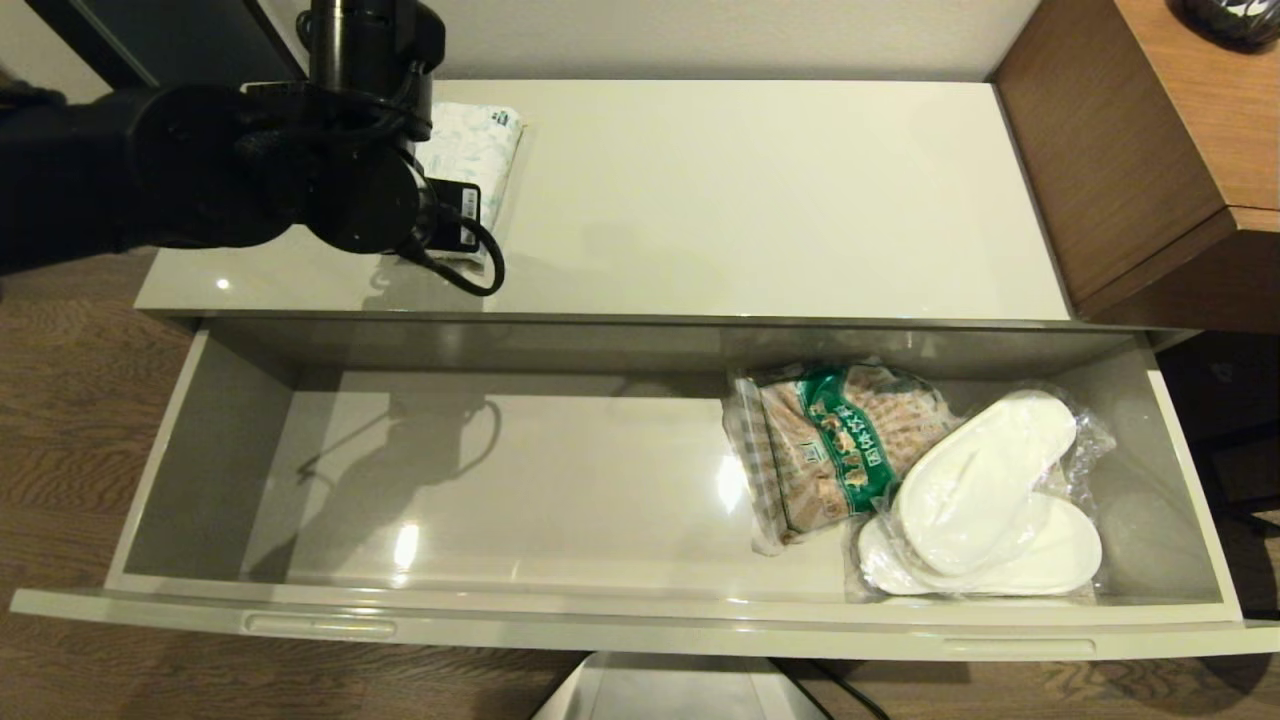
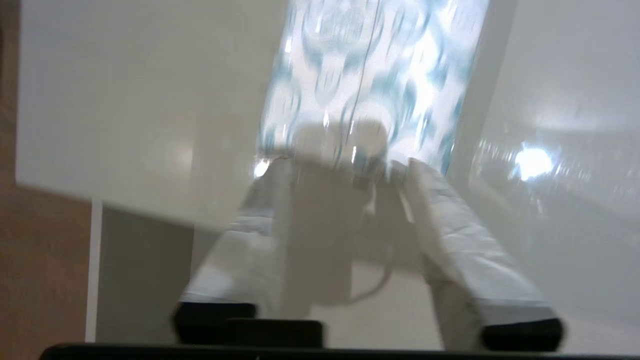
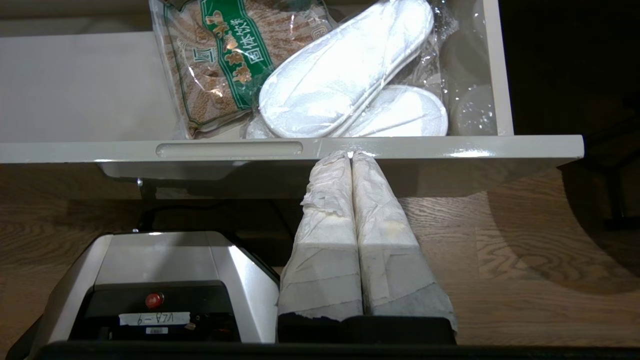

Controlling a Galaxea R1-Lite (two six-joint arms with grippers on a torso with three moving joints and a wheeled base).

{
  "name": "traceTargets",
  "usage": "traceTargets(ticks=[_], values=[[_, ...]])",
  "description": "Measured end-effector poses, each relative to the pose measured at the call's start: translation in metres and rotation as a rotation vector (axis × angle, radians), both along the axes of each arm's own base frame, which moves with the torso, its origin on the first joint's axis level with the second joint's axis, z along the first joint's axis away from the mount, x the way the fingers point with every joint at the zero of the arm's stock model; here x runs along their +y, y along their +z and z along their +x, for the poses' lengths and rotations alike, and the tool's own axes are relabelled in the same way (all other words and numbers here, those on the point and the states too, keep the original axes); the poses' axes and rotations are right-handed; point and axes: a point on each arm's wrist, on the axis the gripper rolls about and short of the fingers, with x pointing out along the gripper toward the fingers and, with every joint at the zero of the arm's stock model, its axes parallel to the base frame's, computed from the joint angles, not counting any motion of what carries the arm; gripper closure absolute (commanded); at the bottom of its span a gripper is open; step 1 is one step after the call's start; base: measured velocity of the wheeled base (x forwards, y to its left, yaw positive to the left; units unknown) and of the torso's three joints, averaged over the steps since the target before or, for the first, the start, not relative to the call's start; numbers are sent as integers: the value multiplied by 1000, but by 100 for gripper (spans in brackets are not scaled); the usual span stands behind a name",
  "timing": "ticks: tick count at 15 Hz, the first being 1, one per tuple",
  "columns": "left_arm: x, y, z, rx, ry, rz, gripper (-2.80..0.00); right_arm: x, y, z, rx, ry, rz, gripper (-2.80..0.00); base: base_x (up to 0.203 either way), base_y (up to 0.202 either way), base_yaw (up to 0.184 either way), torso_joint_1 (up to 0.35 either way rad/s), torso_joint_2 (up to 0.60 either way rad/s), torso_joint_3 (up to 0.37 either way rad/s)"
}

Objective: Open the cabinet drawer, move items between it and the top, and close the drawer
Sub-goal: Pick up the tissue on the table

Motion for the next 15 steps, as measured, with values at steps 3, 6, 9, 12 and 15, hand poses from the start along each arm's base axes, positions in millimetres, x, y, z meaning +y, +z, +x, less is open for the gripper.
traceTargets(ticks=[3, 6, 9, 12, 15], values=[[-6, -1, 12, -25, 1, 33, -280, 0, 0, 0, 0, 0, 0, 0, 0, 0, 0, 0, 0, 0], [-17, 4, 32, -168, -1, 113, -280, 0, 0, 0, 0, 1, 0, 0, 0, 0, 0, 0, 0, 0], [-23, 2, 44, -253, 8, 150, -280, 0, 0, 0, 0, 0, 0, 0, 0, 0, 0, 0, 0, 0], [-28, -13, 56, -220, 7, 169, -280, 0, 0, 0, 0, 1, 0, 0, 0, 0, 0, 0, 0, 0], [-31, -23, 62, -200, 6, 180, -280, 0, 0, 0, 0, 0, 0, 0, 0, 0, 0, 0, 0, 0]])
